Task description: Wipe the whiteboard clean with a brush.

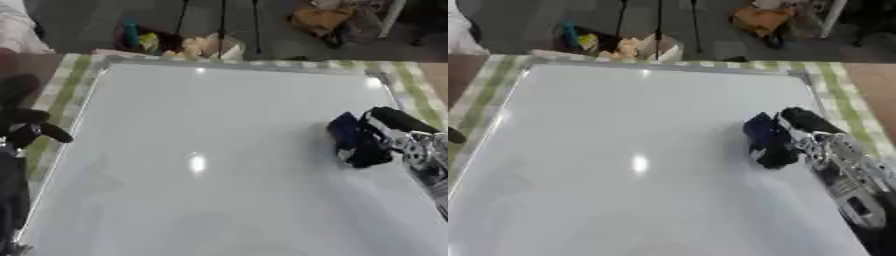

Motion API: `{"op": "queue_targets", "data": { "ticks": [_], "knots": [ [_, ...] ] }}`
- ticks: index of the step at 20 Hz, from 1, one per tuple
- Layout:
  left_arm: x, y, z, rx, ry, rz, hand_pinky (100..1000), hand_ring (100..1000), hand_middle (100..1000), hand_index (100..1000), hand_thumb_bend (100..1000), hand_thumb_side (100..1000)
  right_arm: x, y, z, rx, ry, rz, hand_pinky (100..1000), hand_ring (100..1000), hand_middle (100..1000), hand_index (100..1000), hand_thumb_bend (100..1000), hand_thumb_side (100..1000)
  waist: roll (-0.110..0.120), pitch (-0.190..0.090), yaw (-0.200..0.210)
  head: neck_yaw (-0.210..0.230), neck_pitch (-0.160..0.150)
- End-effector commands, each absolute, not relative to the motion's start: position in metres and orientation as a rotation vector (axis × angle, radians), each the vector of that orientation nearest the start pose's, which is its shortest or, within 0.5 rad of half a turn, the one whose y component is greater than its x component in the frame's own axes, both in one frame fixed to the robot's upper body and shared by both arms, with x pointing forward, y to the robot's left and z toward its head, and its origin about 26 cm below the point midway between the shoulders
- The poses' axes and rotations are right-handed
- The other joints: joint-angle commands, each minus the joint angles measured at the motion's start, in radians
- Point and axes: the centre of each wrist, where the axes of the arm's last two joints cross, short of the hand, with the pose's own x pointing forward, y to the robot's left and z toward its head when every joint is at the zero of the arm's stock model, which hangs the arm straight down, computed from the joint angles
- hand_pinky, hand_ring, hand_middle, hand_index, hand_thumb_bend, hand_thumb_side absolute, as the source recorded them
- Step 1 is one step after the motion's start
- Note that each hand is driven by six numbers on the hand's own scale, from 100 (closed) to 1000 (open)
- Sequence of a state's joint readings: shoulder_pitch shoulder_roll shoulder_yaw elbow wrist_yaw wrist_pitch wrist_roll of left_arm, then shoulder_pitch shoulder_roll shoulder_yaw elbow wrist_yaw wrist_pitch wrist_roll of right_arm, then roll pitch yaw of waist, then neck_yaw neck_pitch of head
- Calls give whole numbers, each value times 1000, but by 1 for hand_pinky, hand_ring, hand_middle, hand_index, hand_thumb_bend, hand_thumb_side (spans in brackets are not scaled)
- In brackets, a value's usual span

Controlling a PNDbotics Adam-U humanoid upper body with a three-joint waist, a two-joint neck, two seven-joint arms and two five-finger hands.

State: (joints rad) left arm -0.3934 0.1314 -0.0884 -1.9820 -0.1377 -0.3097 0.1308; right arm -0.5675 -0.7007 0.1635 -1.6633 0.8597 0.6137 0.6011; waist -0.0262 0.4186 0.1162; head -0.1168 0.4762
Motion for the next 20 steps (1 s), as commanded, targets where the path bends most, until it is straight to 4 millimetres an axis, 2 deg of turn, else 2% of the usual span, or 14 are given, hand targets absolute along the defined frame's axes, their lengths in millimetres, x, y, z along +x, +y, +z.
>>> {"op": "queue_targets", "data": {
  "ticks": [1,9,20],
  "knots": [
    [305,196,213,-46,3553,304,455,902,791,615,100,977,361,-311,252,-1045,-990,923,621,744,584,238,100,318,1,-20,-3,3,-7],
    [305,197,213,-49,3552,304,456,902,792,615,100,976,358,-314,249,-1038,-995,908,617,741,579,237,100,316,1,-19,-6,7,-7],
    [305,197,213,-54,3555,304,455,903,792,615,100,977,349,-318,255,-919,-1051,854,585,717,554,232,100,294,2,-19,-12,7,-7]
  ]
}}
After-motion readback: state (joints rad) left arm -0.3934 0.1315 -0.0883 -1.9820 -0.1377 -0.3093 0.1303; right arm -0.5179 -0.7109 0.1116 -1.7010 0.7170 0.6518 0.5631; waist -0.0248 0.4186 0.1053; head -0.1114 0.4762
